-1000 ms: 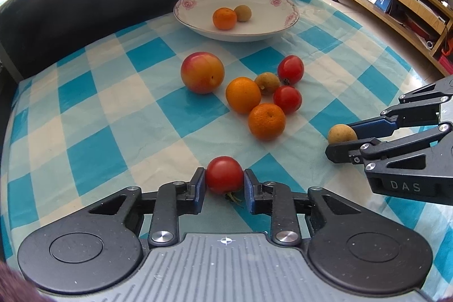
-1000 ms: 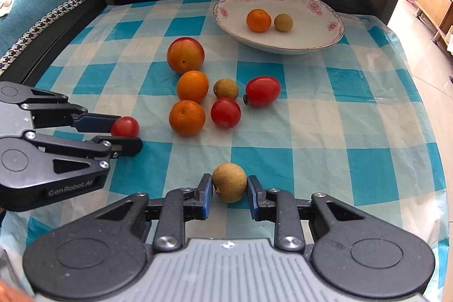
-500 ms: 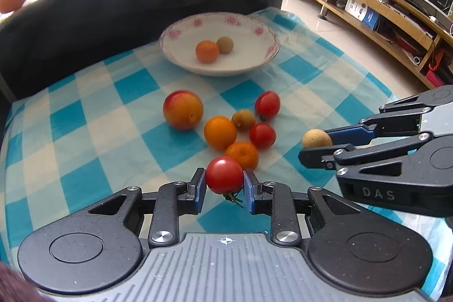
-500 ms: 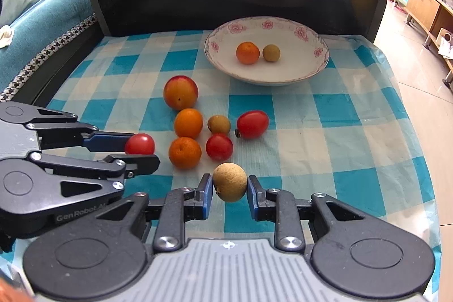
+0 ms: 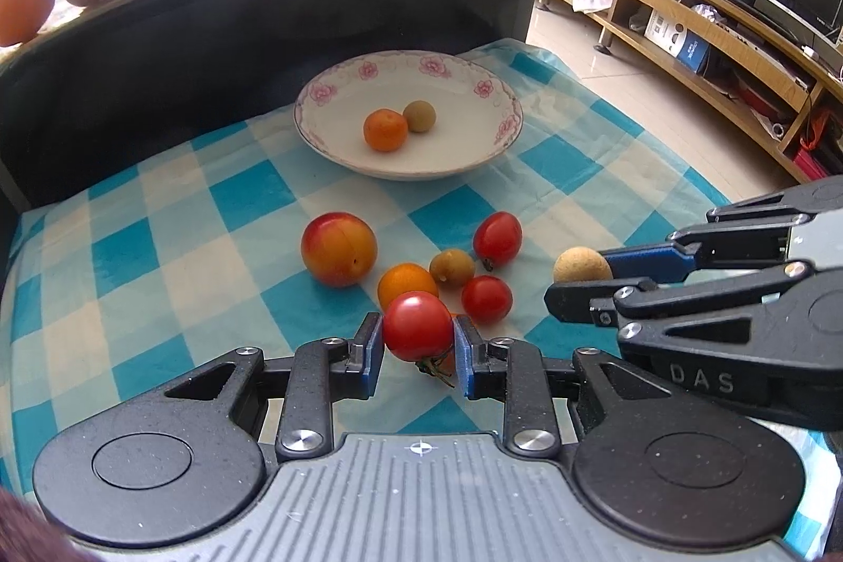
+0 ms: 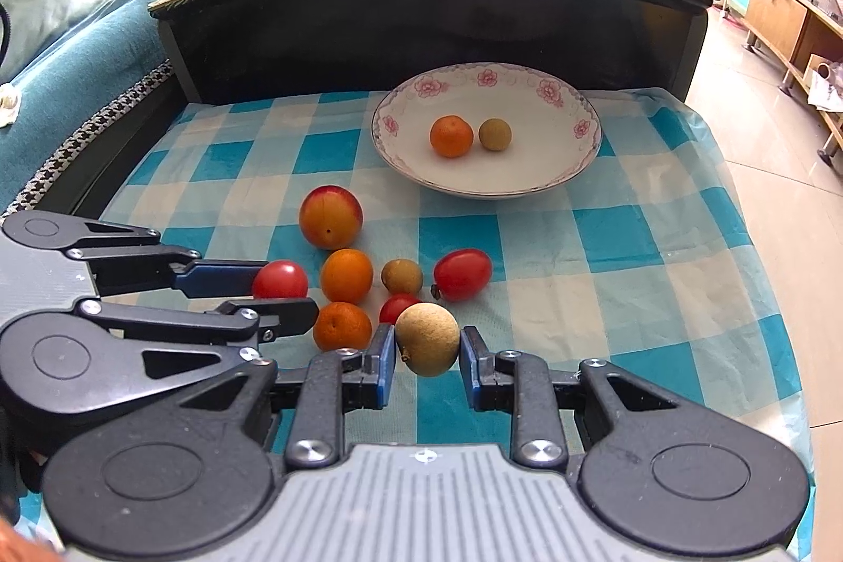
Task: Organize fruits
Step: 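Carry the tan fruit in the right gripper and the tomato in the left gripper to the bowl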
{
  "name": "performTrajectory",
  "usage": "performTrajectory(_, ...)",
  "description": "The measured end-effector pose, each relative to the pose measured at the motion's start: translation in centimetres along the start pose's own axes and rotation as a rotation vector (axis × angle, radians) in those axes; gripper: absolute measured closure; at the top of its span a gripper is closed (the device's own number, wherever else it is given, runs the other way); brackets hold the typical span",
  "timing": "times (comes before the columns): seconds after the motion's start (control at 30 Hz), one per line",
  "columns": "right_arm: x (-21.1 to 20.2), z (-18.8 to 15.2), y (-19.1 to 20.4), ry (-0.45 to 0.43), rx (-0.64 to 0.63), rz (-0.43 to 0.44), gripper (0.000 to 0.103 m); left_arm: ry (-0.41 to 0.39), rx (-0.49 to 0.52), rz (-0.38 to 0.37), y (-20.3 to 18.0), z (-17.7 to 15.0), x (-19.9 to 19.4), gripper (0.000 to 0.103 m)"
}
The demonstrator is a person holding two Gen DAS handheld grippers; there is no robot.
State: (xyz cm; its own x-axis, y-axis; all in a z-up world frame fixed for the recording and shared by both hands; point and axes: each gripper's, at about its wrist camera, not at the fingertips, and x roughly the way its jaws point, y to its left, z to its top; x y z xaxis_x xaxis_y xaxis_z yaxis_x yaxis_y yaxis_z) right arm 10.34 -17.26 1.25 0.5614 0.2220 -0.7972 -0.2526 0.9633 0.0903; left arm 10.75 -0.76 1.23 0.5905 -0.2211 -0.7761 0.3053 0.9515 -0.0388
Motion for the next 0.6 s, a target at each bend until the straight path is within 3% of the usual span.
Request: performTrajectory(0.6,-0.3,1.1,-0.6,-0.042,0.027,-0.011,0.073,-0.032,-0.004,-0.001,0.0,1.6,-0.1,0.069)
